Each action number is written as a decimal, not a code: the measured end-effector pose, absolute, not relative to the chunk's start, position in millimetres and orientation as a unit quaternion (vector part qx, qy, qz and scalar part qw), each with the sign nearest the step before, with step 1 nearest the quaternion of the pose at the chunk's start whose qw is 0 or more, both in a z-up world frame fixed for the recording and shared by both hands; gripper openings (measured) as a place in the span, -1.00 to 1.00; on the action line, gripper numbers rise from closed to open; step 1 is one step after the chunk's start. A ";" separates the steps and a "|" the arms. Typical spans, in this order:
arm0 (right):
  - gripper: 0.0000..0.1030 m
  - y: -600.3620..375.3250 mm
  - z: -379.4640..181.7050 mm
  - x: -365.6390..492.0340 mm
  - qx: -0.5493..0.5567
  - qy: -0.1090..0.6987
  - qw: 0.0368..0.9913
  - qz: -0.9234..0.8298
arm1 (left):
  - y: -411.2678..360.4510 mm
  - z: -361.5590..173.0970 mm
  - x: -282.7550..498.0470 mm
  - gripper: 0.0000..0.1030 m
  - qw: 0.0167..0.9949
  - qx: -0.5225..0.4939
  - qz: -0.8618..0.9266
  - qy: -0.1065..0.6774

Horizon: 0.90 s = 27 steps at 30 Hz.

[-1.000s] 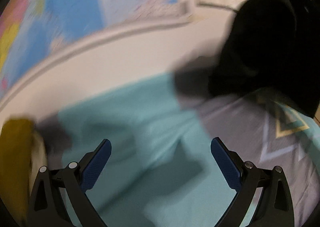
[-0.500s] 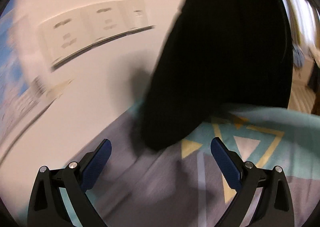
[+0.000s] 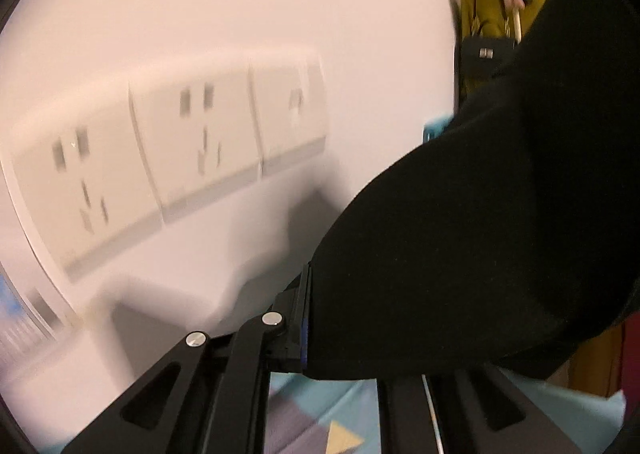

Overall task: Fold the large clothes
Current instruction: 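Lift the black jacket up with both grippers and shake it out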

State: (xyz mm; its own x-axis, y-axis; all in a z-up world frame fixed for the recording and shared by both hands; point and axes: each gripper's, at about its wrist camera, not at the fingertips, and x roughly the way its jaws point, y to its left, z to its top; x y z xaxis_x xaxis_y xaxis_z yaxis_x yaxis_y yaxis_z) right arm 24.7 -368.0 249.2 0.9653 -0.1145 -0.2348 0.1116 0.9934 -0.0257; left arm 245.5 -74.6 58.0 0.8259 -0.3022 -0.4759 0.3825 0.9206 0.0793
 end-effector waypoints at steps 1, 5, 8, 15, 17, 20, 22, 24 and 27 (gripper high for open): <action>-0.95 -368.6 259.2 19.1 -0.013 0.111 0.992 -0.065 | -75.8 74.4 240.8 -0.84 0.955 0.077 -0.183 0.220; -0.95 -365.1 321.8 -27.9 -0.049 0.048 0.993 -0.100 | -66.2 140.8 211.5 -0.84 0.966 0.038 -0.205 0.154; -0.95 -360.4 364.5 -74.7 -0.060 -0.003 0.991 -0.116 | -53.0 194.6 173.8 -0.83 0.973 0.015 -0.210 0.093; -0.95 -323.5 419.7 -179.4 -0.093 -0.086 0.987 -0.098 | -29.0 283.8 34.7 -0.81 0.983 0.020 -0.175 -0.048; -0.95 -312.1 423.4 -205.3 -0.094 -0.095 0.988 -0.076 | -11.5 297.1 -8.3 -0.80 0.985 0.032 -0.156 -0.060; -0.95 -295.0 417.9 -236.4 -0.092 -0.103 0.990 -0.025 | 19.2 308.2 -63.4 -0.80 0.987 0.047 -0.139 -0.064; -0.95 -285.4 408.1 -256.1 -0.082 -0.101 0.991 0.025 | 36.9 311.6 -108.7 -0.80 0.989 0.066 -0.124 -0.053; -0.95 -278.5 398.6 -268.3 -0.074 -0.095 0.991 0.060 | 43.7 309.1 -142.6 -0.78 0.990 0.088 -0.102 -0.048; -0.94 -265.2 381.3 -284.4 -0.060 -0.079 0.987 0.128 | 47.2 300.3 -178.1 -0.78 0.990 0.112 -0.077 -0.027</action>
